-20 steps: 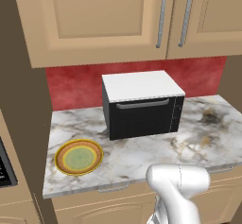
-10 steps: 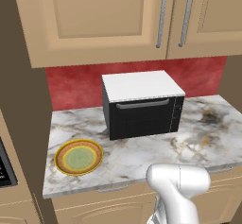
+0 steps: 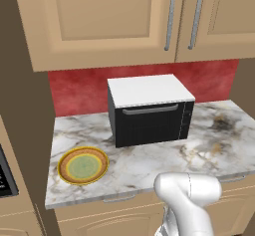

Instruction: Pull the toaster oven rack outwards. Pick up the baguette from the plate and place it on the toaster oven rack. Close the toaster oven door fully and set the temperature to the lowest setting.

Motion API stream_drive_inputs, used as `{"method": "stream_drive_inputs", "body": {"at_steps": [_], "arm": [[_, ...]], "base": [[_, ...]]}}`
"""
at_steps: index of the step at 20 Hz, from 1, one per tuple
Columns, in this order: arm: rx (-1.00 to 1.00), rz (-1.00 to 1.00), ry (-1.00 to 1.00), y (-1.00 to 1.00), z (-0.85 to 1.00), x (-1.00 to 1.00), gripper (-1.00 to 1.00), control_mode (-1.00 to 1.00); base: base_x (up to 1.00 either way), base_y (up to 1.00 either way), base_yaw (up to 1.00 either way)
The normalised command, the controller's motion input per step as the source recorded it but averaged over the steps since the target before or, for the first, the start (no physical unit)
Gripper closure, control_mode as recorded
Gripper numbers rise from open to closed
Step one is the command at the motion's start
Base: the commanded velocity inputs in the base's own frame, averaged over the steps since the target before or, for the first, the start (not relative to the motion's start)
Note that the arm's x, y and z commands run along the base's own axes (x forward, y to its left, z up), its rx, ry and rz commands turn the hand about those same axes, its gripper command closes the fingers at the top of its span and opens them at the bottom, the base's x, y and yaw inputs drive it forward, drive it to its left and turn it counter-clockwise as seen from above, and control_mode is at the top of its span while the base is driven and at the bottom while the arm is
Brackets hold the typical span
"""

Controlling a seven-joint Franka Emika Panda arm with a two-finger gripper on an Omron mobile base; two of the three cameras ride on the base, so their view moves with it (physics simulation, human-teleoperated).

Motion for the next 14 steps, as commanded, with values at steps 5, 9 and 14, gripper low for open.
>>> {"method": "stream_drive_inputs", "body": {"at_steps": [5,9,14], "arm": [[-0.04,0.01,0.0,0.15,-0.32,0.54,-1.0,-1.0],[-0.01,0.0,0.0,0.19,-0.27,0.56,-1.0,-1.0],[0.01,0.0,-0.02,0.04,-0.24,0.32,-1.0,-1.0]], "base": [[0.0,0.0,0.0],[0.0,0.0,0.0],[0.0,0.0,0.0]]}}
